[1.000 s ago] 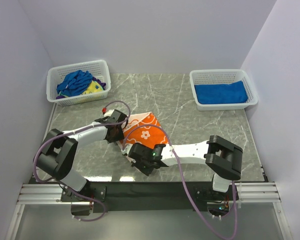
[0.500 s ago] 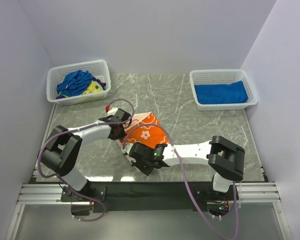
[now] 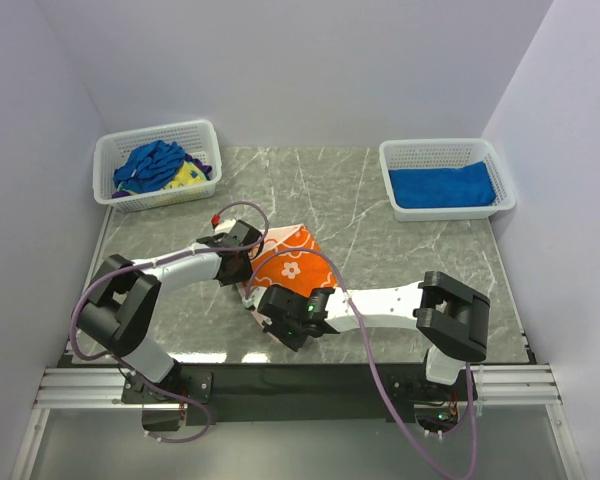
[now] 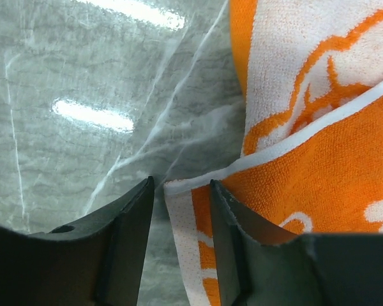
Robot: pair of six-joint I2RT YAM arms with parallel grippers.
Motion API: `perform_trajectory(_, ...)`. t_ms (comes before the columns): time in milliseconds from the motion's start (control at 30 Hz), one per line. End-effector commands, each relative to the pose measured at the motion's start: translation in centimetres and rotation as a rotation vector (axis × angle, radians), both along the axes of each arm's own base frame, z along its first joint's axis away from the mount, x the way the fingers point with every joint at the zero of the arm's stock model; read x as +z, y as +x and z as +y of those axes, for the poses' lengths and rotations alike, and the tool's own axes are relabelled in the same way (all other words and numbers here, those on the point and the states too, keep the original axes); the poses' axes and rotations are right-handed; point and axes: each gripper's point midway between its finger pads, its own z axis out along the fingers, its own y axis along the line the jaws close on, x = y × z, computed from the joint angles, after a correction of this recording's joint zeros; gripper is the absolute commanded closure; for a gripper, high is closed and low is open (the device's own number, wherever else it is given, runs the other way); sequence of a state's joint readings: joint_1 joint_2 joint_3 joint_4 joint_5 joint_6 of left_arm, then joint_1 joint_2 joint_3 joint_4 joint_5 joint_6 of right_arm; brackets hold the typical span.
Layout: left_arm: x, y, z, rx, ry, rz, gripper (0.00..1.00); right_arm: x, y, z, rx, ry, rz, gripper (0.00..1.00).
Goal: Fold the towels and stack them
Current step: Flatten out the crumpled towel
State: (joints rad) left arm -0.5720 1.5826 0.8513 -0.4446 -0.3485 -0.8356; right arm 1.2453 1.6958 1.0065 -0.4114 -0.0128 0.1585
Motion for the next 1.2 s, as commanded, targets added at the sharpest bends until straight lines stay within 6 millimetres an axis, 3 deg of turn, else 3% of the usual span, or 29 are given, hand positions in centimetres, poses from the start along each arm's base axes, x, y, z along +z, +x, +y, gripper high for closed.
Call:
perform_trajectory(0,-2.6,-4.1,1.5,-0.01,0.049,0.168,0.55,1.5,0.3,0.7,-0.001,0.058,-0.015,1.0)
perform_trajectory(267,-4.9,-5.0,1.0,-0.024,0.065,0.249,0.7,1.7,0.3,0.6,-0.008,0.067,-0.015,1.0)
perform_trajectory(333,-5.2,-5.4,0.8,-0.031,0.061,0.259,0.79,1.8,0.2,0.6,-0.007,0.074,-0.017,1.0)
perform_trajectory(367,-5.2,-5.4,0.7,-0.033,0.059,0.259,0.84,1.8,0.2,0.6,-0.008,0.075,-0.017,1.0)
perform_trajectory(400,-5.3,-5.5,0.7,-0.032,0.059,0.261,0.96,1.9,0.3,0.6,-0.01,0.078,-0.018,1.0)
perform_trajectory(433,-5.2,-5.5,0.7,-0.032,0.063,0.258,0.99,1.8,0.3,0.7,-0.009,0.078,-0.017,1.0)
perform_trajectory(567,-3.2,-4.4,0.8,-0.026,0.073,0.203,0.99,2.3,0.7,0.5,-0.025,0.084,-0.033,1.0)
perform_trajectory(600,-2.0,-4.2,1.1,-0.027,0.085,0.188,0.99,2.8,1.2,0.4,-0.039,0.091,-0.054,1.0)
perform_trajectory(667,0.7,-2.1,1.1,-0.011,0.108,0.107,0.99,3.9,2.2,0.0,-0.071,0.11,-0.073,1.0)
perform_trajectory(700,3.4,-0.5,0.6,-0.005,0.093,0.038,0.99,4.4,2.8,-0.3,-0.089,0.111,-0.088,1.0)
perform_trajectory(767,6.3,0.6,1.7,0.024,0.129,-0.017,0.99,5.7,4.7,-1.1,-0.14,0.125,-0.116,1.0)
perform_trajectory(800,9.4,2.1,1.2,0.029,0.098,-0.092,0.99,7.0,5.5,-1.5,-0.155,0.142,-0.137,1.0)
perform_trajectory(867,12.4,3.2,1.1,0.032,0.075,-0.151,0.99,8.8,7.2,-2.2,-0.193,0.166,-0.161,1.0)
perform_trajectory(900,15.6,4.5,0.9,0.035,0.048,-0.225,0.99,10.5,9.0,-3.2,-0.238,0.19,-0.186,1.0)
perform_trajectory(967,18.8,5.6,0.8,0.035,0.019,-0.295,0.99,12.6,10.8,-4.2,-0.279,0.215,-0.215,1.0)
perform_trajectory(1000,22.0,6.4,0.7,0.037,-0.004,-0.365,0.99,14.7,12.6,-5.4,-0.323,0.237,-0.254,1.0)
perform_trajectory(1167,31.8,8.5,0.1,0.025,-0.125,-0.608,0.99,22.0,17.6,-8.7,-0.432,0.301,-0.397,1.0)
